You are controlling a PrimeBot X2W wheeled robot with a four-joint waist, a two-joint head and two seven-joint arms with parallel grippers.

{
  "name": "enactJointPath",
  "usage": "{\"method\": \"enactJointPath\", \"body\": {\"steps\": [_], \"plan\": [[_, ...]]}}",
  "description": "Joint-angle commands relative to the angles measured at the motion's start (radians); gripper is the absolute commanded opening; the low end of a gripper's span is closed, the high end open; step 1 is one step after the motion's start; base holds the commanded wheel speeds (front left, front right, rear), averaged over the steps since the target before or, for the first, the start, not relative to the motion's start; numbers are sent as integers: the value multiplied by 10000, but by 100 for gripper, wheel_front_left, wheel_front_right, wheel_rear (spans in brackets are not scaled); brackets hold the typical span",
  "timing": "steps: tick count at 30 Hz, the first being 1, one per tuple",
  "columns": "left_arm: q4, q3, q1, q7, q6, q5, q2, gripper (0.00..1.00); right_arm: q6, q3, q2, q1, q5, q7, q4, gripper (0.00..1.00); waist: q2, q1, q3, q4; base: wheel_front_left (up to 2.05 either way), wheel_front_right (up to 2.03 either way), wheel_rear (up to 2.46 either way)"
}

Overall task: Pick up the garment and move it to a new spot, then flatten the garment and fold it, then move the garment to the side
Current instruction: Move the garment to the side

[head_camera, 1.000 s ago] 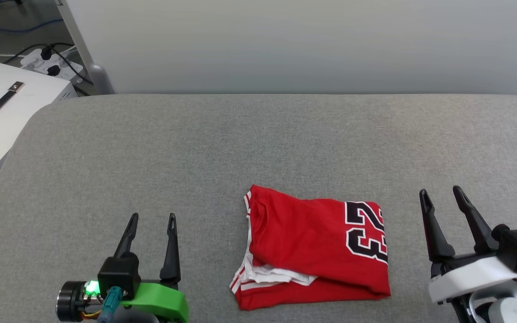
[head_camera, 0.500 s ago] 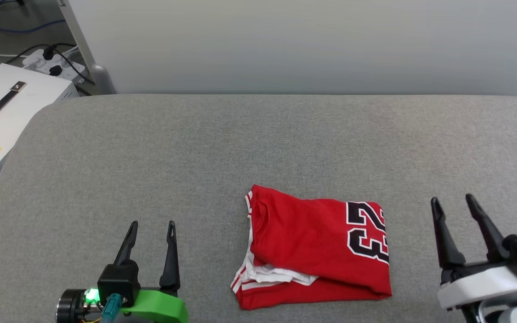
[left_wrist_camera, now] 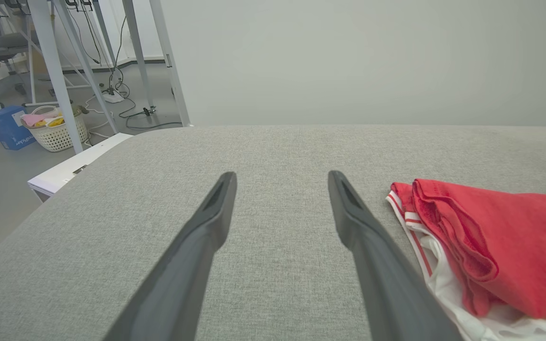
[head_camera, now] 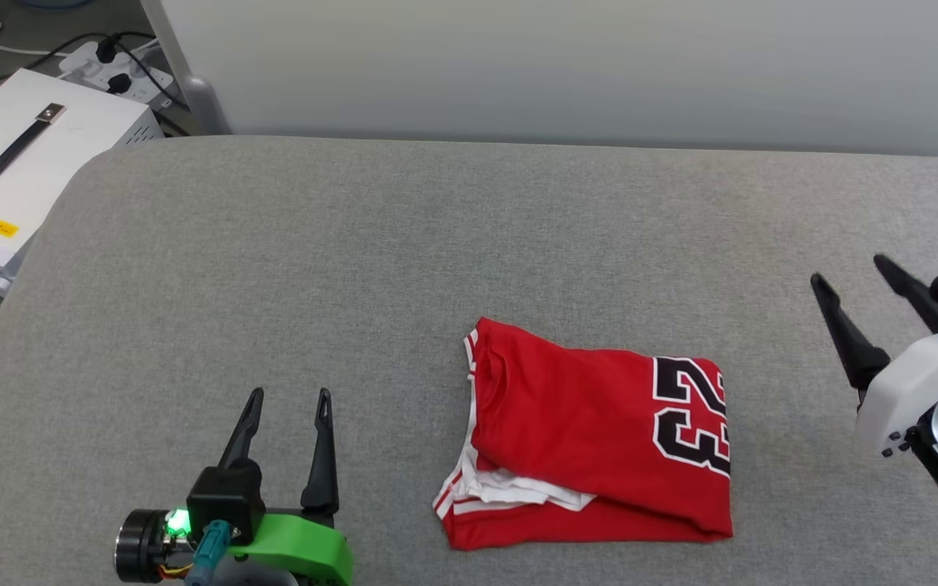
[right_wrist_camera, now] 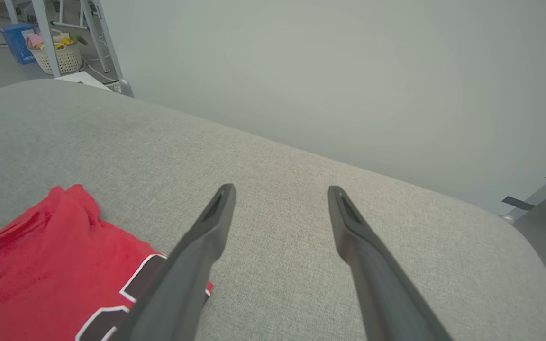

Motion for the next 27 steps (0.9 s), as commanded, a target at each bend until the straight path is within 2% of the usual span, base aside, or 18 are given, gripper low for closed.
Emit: {"method": "enactJointPath", "body": {"steps": [1,6,9,13,19,27], "plan": [[23,-25,-217,-59,-36,-11,-50,100,-7,287,-256,-105,481,734,154,100,0,0,69,96,0,0,0],[70,-140,-415,-59,-68,-31,-82,100,-7,800,-897,-63,2325,2806,508,100,0,0,244,334,0,0,0],[97,-221,-531,-59,-89,-44,-100,100,-7,1019,-1012,121,3328,3971,639,100,0,0,386,500,0,0,0],[137,-329,-713,-59,-128,-55,-120,100,-7,1106,-924,280,4332,4966,776,100,0,0,658,734,0,0,0],[188,-445,-977,-59,-140,-80,-142,100,-7,1435,-583,76,4733,5523,1122,100,0,0,1069,987,0,0,0],[337,-609,-1339,-59,-145,-161,-163,100,-7,2224,-19,-131,4887,5707,2333,100,0,0,1388,1225,0,0,0]]}}
